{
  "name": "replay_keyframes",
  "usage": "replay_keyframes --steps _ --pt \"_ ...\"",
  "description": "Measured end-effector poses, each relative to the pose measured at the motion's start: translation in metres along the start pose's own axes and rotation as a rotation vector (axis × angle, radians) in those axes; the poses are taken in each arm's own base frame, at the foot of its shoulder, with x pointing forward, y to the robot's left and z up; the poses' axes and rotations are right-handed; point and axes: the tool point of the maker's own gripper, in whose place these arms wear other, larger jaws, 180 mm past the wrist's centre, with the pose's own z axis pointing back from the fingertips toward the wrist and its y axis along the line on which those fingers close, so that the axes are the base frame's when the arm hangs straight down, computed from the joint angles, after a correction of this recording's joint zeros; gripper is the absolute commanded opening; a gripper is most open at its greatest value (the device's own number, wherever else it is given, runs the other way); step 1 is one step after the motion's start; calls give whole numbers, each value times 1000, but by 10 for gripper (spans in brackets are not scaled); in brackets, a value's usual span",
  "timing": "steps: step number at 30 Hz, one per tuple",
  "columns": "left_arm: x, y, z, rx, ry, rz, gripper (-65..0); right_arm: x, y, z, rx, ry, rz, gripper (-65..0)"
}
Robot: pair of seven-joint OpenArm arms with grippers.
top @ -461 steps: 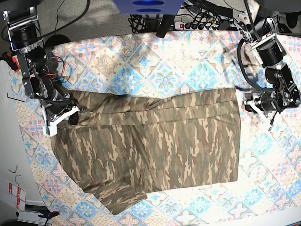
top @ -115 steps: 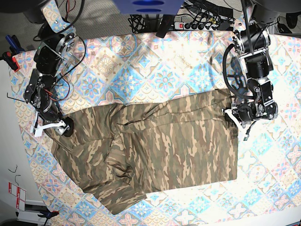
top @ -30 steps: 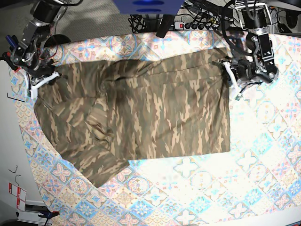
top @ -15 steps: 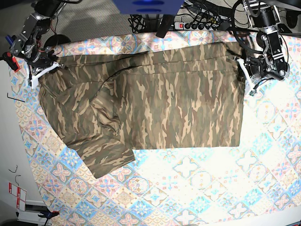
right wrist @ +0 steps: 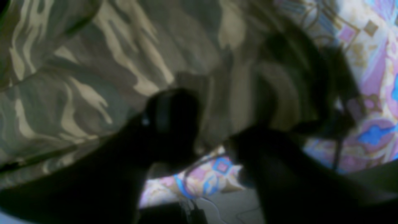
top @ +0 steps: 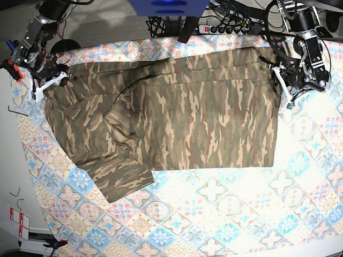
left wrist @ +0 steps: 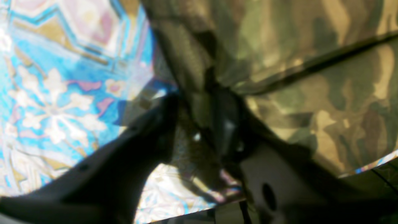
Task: Fold the T-shirt properly
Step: 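Release the shirt and move both grippers to the shirt's hem corners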
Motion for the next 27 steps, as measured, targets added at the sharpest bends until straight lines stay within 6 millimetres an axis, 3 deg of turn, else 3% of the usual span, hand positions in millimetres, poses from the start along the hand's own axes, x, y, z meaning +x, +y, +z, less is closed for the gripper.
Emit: replay_keyframes --steps 5,9,15,22,27 --pt "-1 1 0 4 6 0 -393 7 -2 6 -19 -10 22 -336" --pt "-1 1 0 4 8 0 -393 31 -7 23 -43 -95 27 -336" --pt "-5 7 4 20 81 -2 -393 66 -48 73 -186 -252 -8 -334" --pt "15 25 15 60 61 -2 -393 74 -42 71 -168 -264 -10 -334" --pt "33 32 22 75 36 -3 -393 129 -27 78 -145 -373 46 -332"
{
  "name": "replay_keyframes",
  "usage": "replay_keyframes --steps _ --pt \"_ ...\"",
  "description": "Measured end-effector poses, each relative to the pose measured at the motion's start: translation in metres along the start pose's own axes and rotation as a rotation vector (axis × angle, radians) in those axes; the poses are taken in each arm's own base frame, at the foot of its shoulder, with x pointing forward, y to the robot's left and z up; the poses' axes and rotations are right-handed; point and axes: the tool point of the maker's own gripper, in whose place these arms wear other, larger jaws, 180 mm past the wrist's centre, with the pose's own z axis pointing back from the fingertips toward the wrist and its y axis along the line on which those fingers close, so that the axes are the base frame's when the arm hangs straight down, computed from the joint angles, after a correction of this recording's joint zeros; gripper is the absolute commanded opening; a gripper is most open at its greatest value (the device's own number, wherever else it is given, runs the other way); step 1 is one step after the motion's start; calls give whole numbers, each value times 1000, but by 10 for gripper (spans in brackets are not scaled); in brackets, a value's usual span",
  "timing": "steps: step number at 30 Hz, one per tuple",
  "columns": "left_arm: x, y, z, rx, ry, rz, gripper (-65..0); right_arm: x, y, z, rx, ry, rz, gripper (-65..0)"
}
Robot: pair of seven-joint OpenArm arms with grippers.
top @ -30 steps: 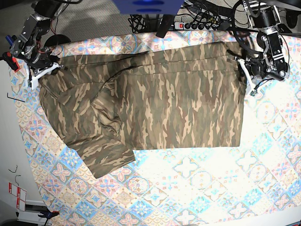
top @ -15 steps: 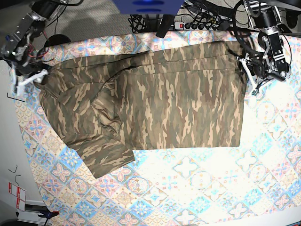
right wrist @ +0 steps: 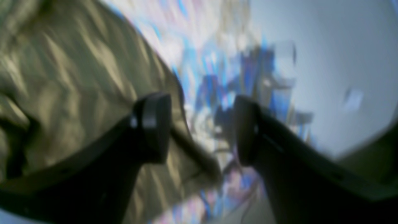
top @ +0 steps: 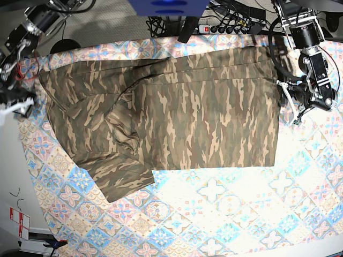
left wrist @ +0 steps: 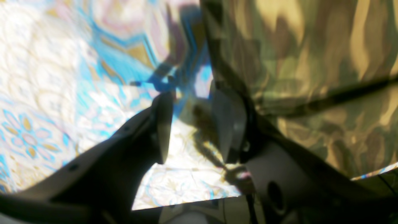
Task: Fold the T-shirt properly
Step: 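Release the shirt and move both grippers to the shirt's hem corners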
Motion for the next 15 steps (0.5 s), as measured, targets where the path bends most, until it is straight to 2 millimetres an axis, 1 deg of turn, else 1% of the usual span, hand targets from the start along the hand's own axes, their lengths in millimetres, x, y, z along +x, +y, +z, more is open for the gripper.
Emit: replay_keyframes --steps 3,4,5,6,7,8,9,11,12,15 --pt "5 3 2 7 -7 0 -393 24 25 -11 64 -11 96 -330" --pt "8 4 4 9 -14 1 -393 31 35 -17 100 -18 111 -330" --pt "11 5 5 10 -21 1 -393 36 41 -25 117 -15 111 -330" --pt "17 6 7 13 -35 2 -393 41 42 -35 123 -1 104 -327" --pt "21 8 8 17 -43 3 -393 40 45 -46 134 26 96 -317" --pt "29 11 12 23 -57 4 -393 43 48 -56 157 35 75 -301" --pt "35 13 15 27 -72 5 -393 40 52 -66 169 64 71 -286" --pt "50 17 21 35 -107 6 -393 42 59 -80 195 90 66 -262" --pt "58 19 25 40 -129 5 -393 47 64 -86 206 72 72 -253" --pt "65 21 28 43 -144 5 -393 56 77 -101 244 59 119 -244"
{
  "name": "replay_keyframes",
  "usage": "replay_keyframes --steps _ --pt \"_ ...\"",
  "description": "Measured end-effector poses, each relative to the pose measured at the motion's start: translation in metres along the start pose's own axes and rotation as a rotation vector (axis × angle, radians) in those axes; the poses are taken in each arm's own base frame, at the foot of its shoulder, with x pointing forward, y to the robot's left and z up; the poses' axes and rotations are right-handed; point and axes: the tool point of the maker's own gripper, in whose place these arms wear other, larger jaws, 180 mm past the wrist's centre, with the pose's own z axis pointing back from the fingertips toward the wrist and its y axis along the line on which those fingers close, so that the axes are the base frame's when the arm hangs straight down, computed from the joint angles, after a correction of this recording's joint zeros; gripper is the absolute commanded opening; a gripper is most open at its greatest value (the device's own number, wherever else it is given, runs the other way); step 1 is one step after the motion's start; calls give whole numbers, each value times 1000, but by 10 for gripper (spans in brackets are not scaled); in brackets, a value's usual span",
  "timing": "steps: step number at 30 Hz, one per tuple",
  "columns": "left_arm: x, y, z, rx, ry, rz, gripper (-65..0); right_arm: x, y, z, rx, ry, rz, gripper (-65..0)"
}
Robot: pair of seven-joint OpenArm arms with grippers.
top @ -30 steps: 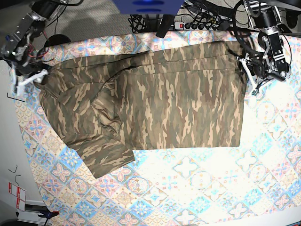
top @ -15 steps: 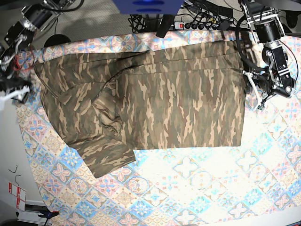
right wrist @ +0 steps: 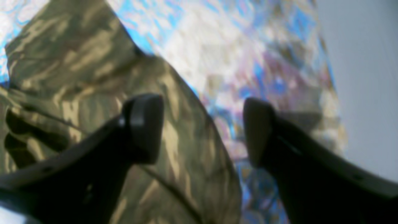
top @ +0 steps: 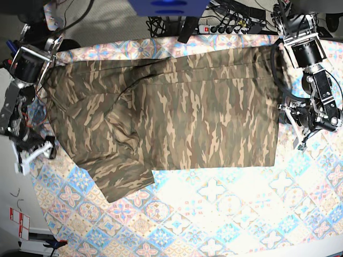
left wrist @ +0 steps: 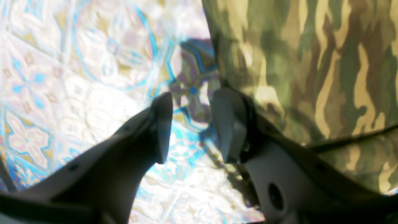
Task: Fold the T-shirt properly
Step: 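Release the shirt and move both grippers to the shirt's hem corners, then grasp the hem corners of the shirt with both grippers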
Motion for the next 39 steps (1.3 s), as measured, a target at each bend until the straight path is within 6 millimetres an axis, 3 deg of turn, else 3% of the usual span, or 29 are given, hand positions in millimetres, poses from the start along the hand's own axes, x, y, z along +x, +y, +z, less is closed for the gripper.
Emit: replay_keyframes --steps 2,4,11,14,20,23,26,32,36,39 --pt "-5 0 -1 4 19 -1 -393 8 2 -12 17 -8 -1 -243" --pt "-8 -1 -2 0 27 0 -393 3 3 -29 34 5 -17 -242" --pt "4 2 2 6 -2 3 -393 -49 7 -69 45 88 -41 -241" --pt "3 2 1 6 -1 3 -393 -54 2 -73 51 59 -67 -241" --pt "1 -1 -1 -1 4 4 -393 -54 12 -71 133 63 -103 -241" --pt "1 -1 -1 0 6 4 -393 -54 22 -71 178 62 -95 -241" --pt "3 0 0 2 2 4 -393 -58 46 -73 261 71 -96 -241" --pt "28 14 4 52 -74 -1 -389 -57 99 -84 358 85 -98 -243" --pt "44 22 -14 30 -110 34 -390 -59 103 -85 367 83 -109 -244" --pt "58 15 -33 -36 -156 82 -392 -59 103 -85 367 84 -108 -245"
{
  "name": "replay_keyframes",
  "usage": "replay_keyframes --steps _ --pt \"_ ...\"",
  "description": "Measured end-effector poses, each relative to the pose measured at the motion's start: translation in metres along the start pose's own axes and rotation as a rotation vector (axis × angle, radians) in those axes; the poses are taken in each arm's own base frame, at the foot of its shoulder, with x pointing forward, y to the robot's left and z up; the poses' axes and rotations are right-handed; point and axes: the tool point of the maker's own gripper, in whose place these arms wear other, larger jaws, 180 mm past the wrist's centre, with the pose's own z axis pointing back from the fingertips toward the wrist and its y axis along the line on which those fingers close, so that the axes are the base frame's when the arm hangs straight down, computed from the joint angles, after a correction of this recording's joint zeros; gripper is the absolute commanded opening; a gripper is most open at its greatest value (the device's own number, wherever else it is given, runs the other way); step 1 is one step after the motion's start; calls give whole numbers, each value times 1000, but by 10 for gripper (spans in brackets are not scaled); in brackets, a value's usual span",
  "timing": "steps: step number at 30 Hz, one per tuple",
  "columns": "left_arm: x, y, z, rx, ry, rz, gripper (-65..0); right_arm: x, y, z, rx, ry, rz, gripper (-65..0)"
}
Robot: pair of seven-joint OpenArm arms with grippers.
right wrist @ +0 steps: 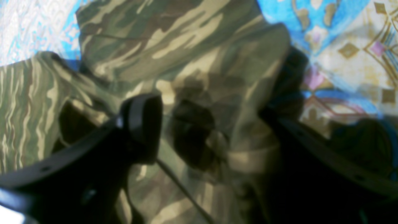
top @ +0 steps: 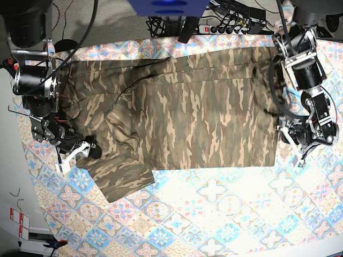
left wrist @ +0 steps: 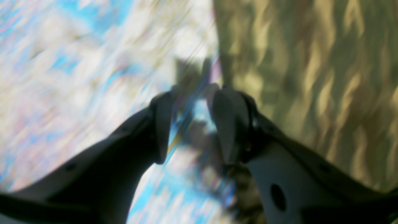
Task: Fold the T-shirt properly
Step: 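Grasp the hem corners of the shirt with both grippers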
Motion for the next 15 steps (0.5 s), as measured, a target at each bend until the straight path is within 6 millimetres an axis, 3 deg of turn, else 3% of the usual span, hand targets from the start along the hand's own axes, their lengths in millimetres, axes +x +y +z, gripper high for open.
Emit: replay_keyframes --steps 8,15 --pt "17 -20 -39 -132 -172 139 -392 0 0 0 0 -1 0 -245" --pt "33 -24 -40 -149 -369 197 -390 -3 -1 0 -1 -1 -5 -245"
